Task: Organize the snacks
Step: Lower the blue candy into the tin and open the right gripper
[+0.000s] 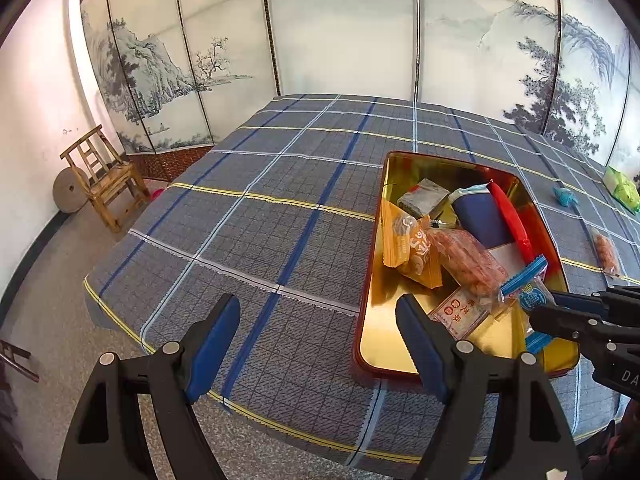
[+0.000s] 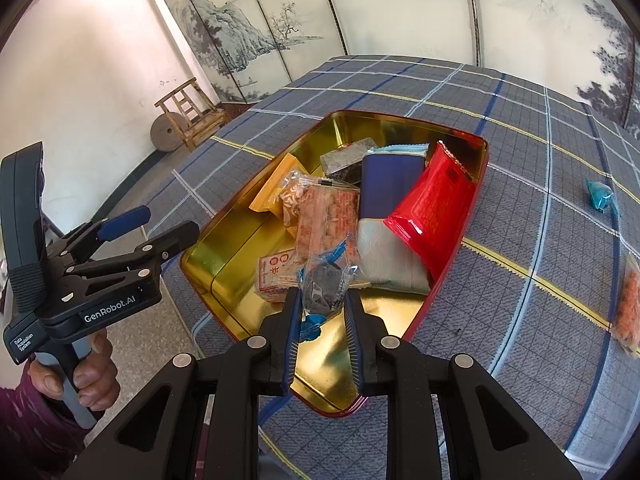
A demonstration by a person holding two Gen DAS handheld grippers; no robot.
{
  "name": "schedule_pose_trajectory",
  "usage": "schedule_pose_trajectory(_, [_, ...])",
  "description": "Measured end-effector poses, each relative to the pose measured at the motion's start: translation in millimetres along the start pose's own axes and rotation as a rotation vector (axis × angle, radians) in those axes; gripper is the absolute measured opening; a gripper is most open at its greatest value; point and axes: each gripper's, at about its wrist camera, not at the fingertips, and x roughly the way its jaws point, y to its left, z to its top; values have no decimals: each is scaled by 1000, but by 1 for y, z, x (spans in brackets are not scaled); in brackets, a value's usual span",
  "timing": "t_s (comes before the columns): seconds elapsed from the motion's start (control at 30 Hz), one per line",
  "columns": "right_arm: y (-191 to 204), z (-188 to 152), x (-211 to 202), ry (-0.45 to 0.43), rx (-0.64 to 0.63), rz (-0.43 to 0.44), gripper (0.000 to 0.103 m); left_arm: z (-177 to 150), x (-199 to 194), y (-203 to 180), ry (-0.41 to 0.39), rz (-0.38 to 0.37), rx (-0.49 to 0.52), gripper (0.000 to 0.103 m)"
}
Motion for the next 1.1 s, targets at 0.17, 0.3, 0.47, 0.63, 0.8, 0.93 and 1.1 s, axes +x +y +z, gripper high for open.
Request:
schedule_pose_trajectory(0.17, [0,0,2,3,1,-1,23,-3,4,0,8,-2,-1,77])
schedule_pose_trajectory(0.3, [-1,0,2,-3,8,5,23,-4,5,0,8,0,-3,78])
schedule_pose_trajectory(0.47, [-3,0,0,-14,22,14,25,-5,6,0,11,5,-1,78])
schedule_pose_trajectory(0.63, [-6,1,-7,-40,38,34,30,-4,5,0,13,5,-3,78])
schedule_pose_trajectory(0.8, [-10,2,-18,-77,44,32,33,-3,4,0,10,7,0,79])
schedule_pose_trajectory(0.93, [-24,-1,-30,-111,73,12,36,-2,2,0,6,13,4,79])
schedule_pose_trajectory(1.1, [-51,-13,-45,-139,140,-16,40,1,0,-4,5,19,16,79])
